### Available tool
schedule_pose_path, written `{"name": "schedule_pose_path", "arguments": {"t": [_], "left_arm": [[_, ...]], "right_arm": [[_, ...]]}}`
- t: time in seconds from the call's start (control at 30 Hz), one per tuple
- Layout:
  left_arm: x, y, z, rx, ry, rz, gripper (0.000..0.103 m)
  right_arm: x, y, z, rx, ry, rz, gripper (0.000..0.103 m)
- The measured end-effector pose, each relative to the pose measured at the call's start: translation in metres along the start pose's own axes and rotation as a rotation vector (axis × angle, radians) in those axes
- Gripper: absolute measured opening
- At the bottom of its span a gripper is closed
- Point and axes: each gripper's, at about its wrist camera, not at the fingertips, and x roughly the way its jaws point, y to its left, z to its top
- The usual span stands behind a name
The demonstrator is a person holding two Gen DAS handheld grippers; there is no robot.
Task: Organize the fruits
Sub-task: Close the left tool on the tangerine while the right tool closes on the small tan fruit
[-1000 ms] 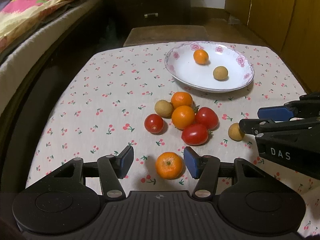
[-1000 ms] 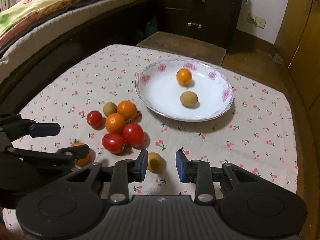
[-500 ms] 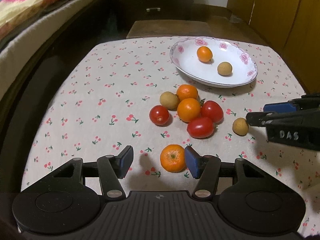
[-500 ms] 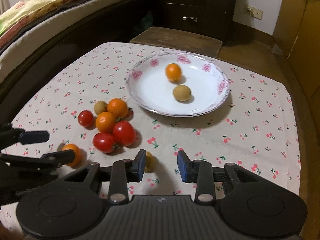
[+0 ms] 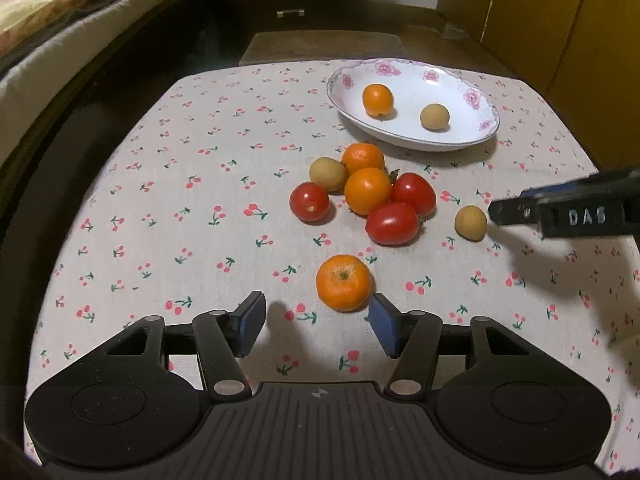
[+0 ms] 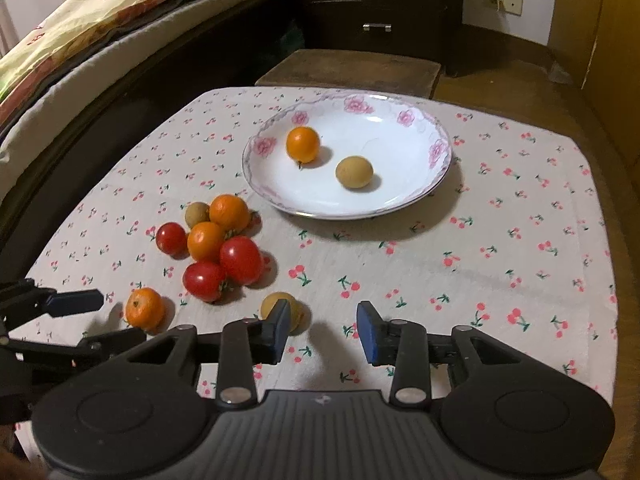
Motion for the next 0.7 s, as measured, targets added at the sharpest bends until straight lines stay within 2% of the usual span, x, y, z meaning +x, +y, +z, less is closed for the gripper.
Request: {"name": "schedule_pose_path", "arguments": {"t": [0.3, 0.47, 0.7], "left_arm": [[0.008, -0.019, 0.008, 0.060, -0.037, 0.017, 0.066], [0.010, -0.015, 0.009, 0.041, -0.032, 0.012, 0.067], [0.016, -0.018, 0.009, 0.047, -0.021, 0.006, 0.067]], "right_arm": [[0.008, 0.003, 0.002, -0.026, -0.009, 0.043, 0.049], [0.015, 0.016, -0.001, -0.101, -0.004, 0.059, 0.049], [0.025, 0.020, 0.000, -0.118, 0.000, 0.048, 0.047]]}}
